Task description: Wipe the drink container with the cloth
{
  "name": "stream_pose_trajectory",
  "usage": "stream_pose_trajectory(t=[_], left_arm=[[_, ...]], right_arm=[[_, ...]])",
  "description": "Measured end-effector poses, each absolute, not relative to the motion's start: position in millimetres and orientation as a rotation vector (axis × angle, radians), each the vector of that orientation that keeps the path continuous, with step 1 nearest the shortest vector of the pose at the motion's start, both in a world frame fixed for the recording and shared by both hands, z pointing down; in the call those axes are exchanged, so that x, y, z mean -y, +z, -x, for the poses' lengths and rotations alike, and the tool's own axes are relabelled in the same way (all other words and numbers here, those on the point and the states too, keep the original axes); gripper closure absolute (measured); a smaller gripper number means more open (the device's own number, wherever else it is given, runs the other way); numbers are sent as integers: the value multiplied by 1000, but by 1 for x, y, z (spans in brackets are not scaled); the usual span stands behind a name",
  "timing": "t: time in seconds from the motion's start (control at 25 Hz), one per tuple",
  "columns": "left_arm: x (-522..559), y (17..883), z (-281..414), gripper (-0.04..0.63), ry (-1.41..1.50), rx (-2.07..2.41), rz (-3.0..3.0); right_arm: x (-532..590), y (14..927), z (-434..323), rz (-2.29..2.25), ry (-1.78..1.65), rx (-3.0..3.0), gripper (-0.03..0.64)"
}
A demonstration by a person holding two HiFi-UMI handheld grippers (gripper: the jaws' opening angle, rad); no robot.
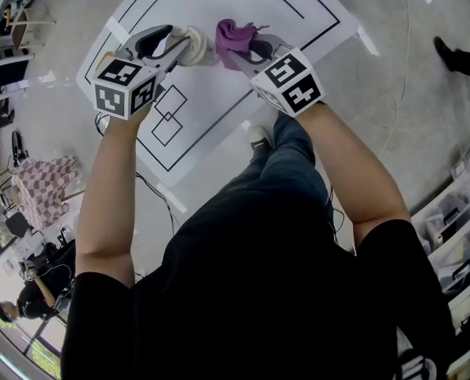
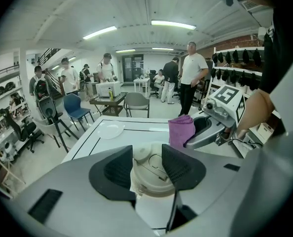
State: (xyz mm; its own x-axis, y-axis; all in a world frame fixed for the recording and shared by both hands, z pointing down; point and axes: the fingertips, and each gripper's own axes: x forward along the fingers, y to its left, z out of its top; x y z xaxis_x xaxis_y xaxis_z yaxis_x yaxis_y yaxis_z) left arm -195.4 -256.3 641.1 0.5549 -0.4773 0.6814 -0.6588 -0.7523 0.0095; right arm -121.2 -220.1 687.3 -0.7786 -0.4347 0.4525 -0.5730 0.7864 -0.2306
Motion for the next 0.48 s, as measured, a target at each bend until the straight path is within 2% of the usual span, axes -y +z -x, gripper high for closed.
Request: stream_pose_trajectory(t=[0.2, 0.48], left_arm=[[259, 646, 196, 385, 983, 947, -2520], [264, 652, 196, 387, 983, 937, -2520]], right_arm=[[220, 684, 149, -604, 264, 2624, 526], [227, 720, 163, -452, 234, 2633, 526]])
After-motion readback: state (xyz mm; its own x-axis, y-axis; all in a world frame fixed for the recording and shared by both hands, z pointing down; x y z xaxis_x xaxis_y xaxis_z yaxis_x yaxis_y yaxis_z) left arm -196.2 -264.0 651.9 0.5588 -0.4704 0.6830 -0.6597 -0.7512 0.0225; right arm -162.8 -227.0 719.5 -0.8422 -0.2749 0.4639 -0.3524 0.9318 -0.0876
